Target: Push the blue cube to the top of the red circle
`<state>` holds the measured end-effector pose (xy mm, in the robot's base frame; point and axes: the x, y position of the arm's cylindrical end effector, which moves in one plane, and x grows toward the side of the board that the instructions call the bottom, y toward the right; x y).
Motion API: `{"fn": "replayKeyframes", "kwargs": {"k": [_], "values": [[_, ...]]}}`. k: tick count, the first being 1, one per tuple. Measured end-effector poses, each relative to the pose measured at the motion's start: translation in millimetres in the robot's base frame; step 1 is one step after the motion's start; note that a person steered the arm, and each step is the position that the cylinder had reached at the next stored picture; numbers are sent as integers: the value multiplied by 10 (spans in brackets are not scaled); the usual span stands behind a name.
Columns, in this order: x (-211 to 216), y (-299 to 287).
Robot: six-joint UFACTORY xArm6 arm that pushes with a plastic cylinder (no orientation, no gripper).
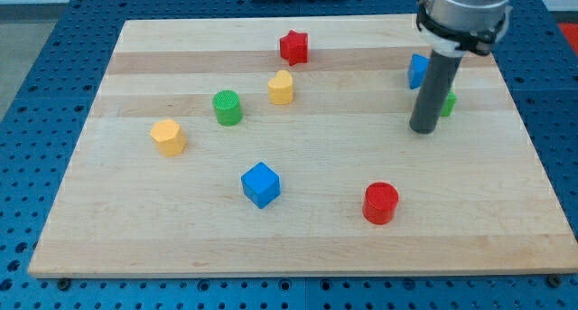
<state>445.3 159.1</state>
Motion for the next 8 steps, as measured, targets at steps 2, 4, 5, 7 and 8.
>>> {"fn": "replayKeyframes", "kwargs": {"k": [2, 4, 5, 7, 8], "values": [[67, -866], [231, -2254], [303, -2781], [1053, -2702], [1000, -2429]]}}
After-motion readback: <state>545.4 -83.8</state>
